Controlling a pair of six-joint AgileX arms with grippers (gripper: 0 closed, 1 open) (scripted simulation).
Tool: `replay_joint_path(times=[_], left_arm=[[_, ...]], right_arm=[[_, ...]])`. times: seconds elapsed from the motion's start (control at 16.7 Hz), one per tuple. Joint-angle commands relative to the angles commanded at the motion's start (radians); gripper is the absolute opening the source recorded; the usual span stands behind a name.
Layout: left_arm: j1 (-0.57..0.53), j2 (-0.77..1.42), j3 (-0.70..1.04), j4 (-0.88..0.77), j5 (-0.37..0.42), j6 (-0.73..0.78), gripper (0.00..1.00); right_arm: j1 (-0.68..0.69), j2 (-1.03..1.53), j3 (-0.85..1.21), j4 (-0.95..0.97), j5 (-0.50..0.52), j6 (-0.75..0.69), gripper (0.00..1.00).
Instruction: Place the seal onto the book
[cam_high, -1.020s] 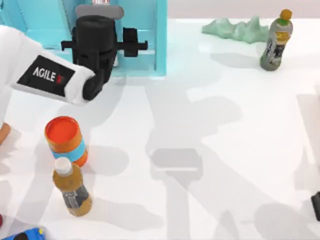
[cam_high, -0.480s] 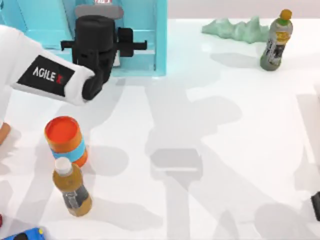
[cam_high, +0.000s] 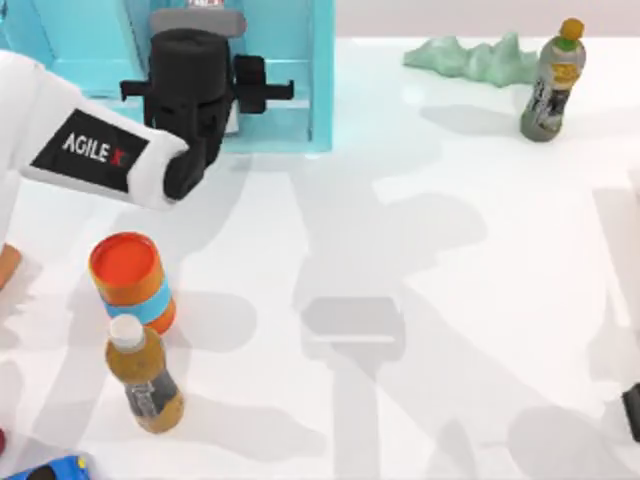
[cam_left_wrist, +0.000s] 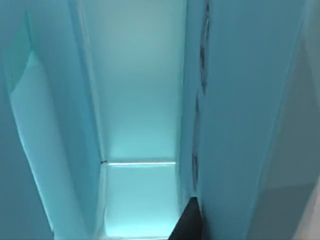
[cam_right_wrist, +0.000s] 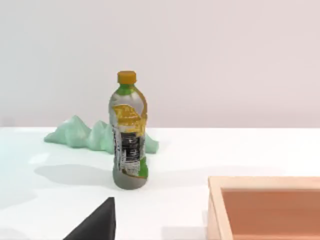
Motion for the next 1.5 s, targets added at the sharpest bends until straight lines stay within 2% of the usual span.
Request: replay_joint_path(times=[0.24, 0.72, 0.9, 1.08, 1.5], left_arm=[[-0.036, -0.15, -0.055, -0.112, -0.049, -0.006, 0.0], [-0.179, -0.766, -0.248, -0.508, -0.189, -0.059, 0.0], [-0.224, -0.913, -0.303, -0.624, -0.227, -0.079, 0.0], [-0.242, -0.963, -0.324, -0.669, -0.243, -0.088, 0.0], [-0.247, -0.947, -0.325, -0.66, -0.249, -0.115, 0.0]], right_arm=[[0.0, 0.0, 0.0, 0.0, 0.0, 0.0, 1.0], [0.0, 0.0, 0.0, 0.0, 0.0, 0.0, 1.0], [0.0, 0.0, 0.0, 0.0, 0.0, 0.0, 1.0], [0.0, 0.0, 0.0, 0.0, 0.0, 0.0, 1.0], [0.0, 0.0, 0.0, 0.0, 0.0, 0.0, 1.0]])
